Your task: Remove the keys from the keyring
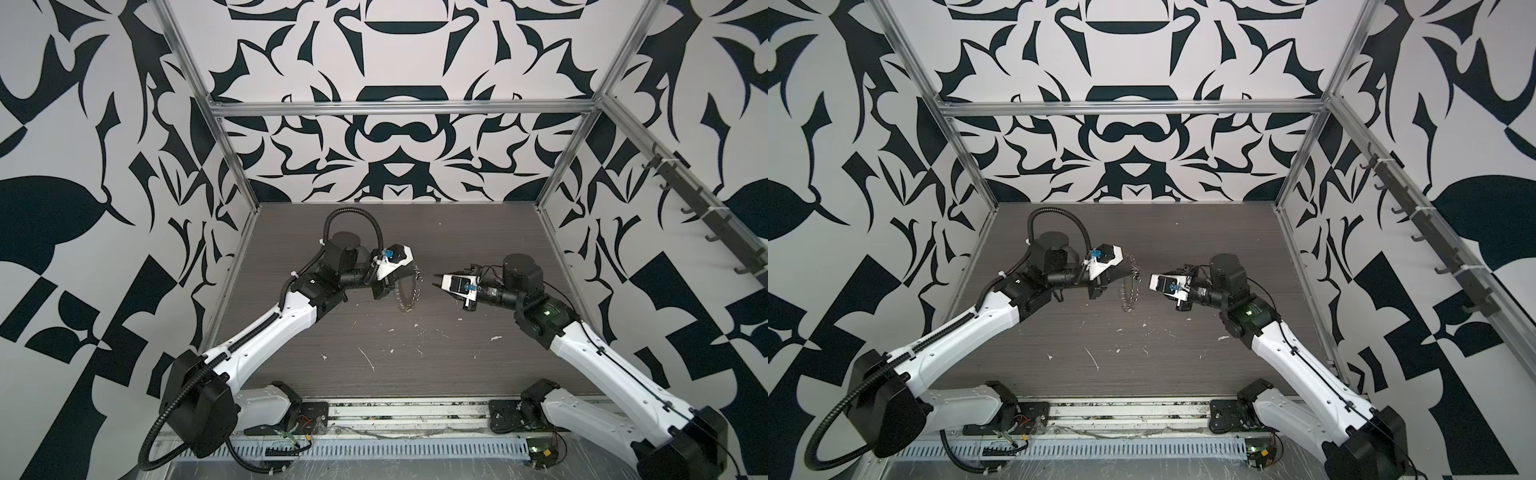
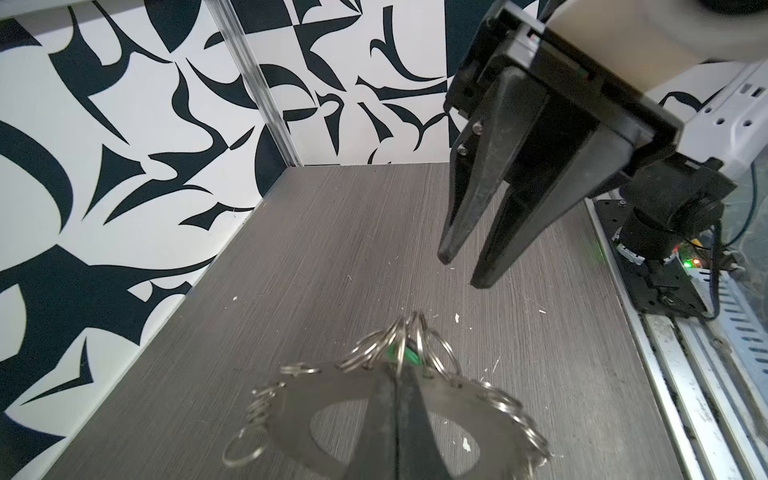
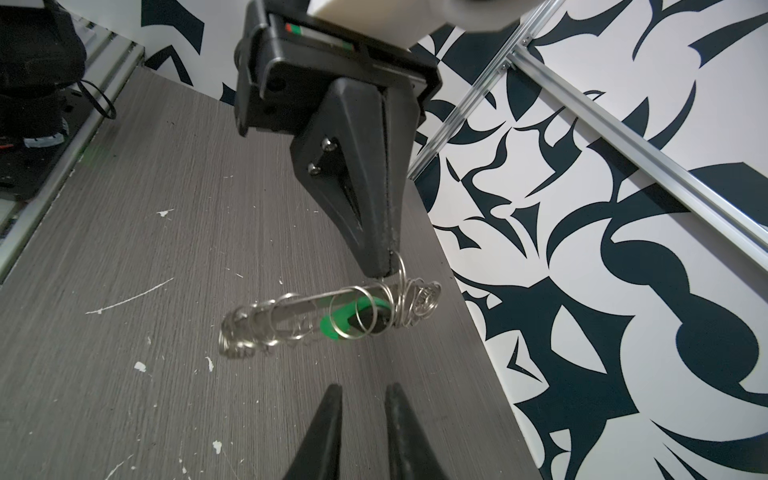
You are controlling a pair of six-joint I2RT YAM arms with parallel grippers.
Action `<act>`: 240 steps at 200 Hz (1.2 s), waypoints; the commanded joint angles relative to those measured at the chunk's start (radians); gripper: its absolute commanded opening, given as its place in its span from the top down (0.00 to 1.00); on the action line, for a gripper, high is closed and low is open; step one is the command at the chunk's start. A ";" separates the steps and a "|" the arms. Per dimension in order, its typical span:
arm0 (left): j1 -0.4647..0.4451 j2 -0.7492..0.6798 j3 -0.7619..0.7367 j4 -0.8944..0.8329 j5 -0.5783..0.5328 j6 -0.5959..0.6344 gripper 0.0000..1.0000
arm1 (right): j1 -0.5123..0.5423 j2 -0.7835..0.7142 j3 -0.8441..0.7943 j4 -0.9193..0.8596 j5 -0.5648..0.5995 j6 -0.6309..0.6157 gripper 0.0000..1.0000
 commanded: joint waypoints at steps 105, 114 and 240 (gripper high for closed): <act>-0.003 -0.067 -0.109 0.268 0.145 0.024 1.00 | 0.000 0.018 0.122 0.148 -0.089 0.164 0.77; -0.003 -0.065 -0.111 0.288 0.156 0.015 1.00 | 0.000 0.026 0.128 0.155 -0.090 0.165 0.77; -0.003 -0.039 -0.118 0.381 0.172 -0.072 1.00 | 0.002 0.076 0.140 0.134 -0.175 0.181 0.77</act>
